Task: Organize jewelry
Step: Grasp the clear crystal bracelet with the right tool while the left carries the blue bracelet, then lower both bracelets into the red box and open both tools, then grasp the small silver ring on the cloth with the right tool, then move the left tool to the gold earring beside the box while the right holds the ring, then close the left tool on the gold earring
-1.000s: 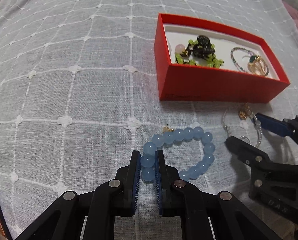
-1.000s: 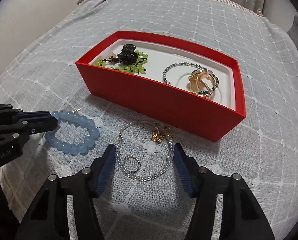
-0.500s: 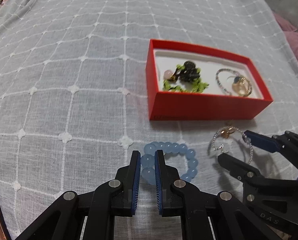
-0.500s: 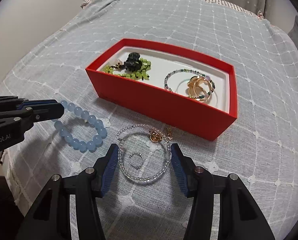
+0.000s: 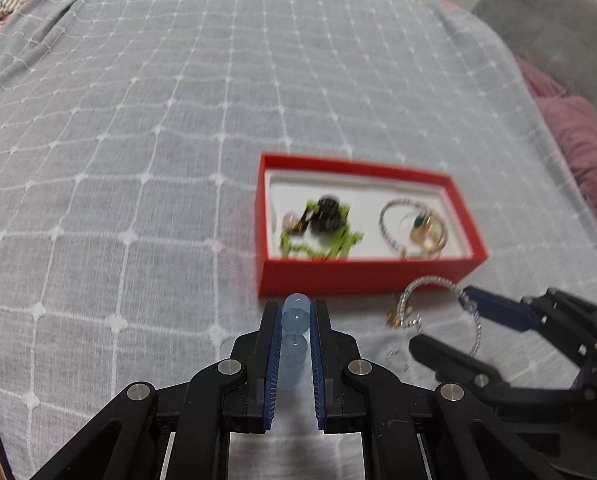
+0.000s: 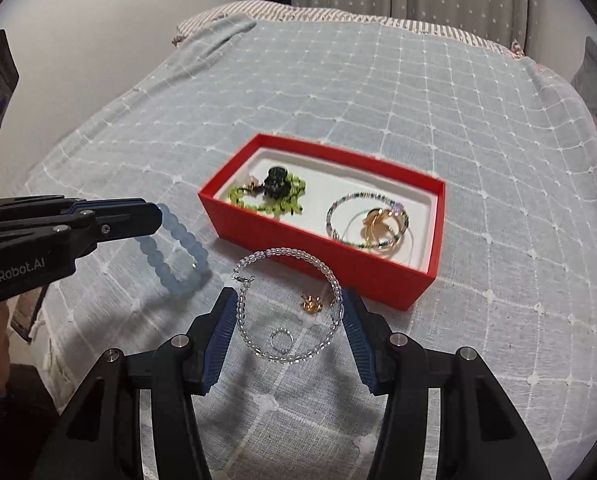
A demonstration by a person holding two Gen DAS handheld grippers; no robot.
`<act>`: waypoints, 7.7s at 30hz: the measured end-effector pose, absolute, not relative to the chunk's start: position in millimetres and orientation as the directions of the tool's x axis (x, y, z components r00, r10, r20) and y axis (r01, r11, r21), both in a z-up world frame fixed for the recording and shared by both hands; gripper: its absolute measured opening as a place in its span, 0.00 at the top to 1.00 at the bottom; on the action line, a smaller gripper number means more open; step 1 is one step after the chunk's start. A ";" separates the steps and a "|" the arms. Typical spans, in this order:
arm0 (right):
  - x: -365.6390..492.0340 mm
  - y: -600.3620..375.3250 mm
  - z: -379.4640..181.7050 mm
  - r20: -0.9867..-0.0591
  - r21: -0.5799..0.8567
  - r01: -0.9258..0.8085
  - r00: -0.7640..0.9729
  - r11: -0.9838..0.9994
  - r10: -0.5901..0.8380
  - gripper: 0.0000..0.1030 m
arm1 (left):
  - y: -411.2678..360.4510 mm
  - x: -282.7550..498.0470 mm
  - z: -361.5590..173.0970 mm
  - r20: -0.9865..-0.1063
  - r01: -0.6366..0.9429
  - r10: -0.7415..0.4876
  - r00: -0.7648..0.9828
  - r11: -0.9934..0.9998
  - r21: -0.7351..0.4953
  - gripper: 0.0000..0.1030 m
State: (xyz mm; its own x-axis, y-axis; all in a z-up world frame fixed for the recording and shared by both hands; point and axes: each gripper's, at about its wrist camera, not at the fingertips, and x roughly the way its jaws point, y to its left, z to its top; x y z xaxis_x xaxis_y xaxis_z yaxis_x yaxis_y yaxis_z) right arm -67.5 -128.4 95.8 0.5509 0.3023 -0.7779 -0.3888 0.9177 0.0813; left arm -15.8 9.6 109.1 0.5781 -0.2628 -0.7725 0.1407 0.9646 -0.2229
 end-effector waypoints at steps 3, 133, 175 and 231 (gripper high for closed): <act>-63.6 -133.1 102.6 -0.767 0.082 -0.378 0.567 0.922 0.301 0.46 | 9.7 -10.2 120.6 -0.745 0.133 -0.276 0.608 0.960 -0.247 0.91; -63.3 -109.6 42.3 -0.875 0.065 -0.463 0.399 0.884 0.274 0.76 | 3.3 -33.1 38.7 -0.876 0.247 -0.161 0.455 0.968 -0.049 0.40; -74.3 -194.5 64.9 -0.860 0.054 -0.345 0.461 0.937 0.219 0.96 | -99.3 -2.0 35.0 -0.835 0.377 -0.300 0.462 0.918 -0.121 0.79; -72.3 -197.3 72.6 -0.851 0.095 -0.339 0.460 0.936 0.253 0.96 | -109.2 5.1 30.5 -0.777 0.424 -0.243 0.581 0.905 0.035 0.88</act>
State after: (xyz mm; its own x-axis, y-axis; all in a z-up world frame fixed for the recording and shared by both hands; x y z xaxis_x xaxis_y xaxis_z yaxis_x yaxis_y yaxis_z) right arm -72.3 -197.3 72.6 0.4600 0.2528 -0.8512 -0.3389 0.9360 0.0949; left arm 5.0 -109.2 30.5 0.5805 -0.2425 -0.7773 0.4244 0.9048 0.0346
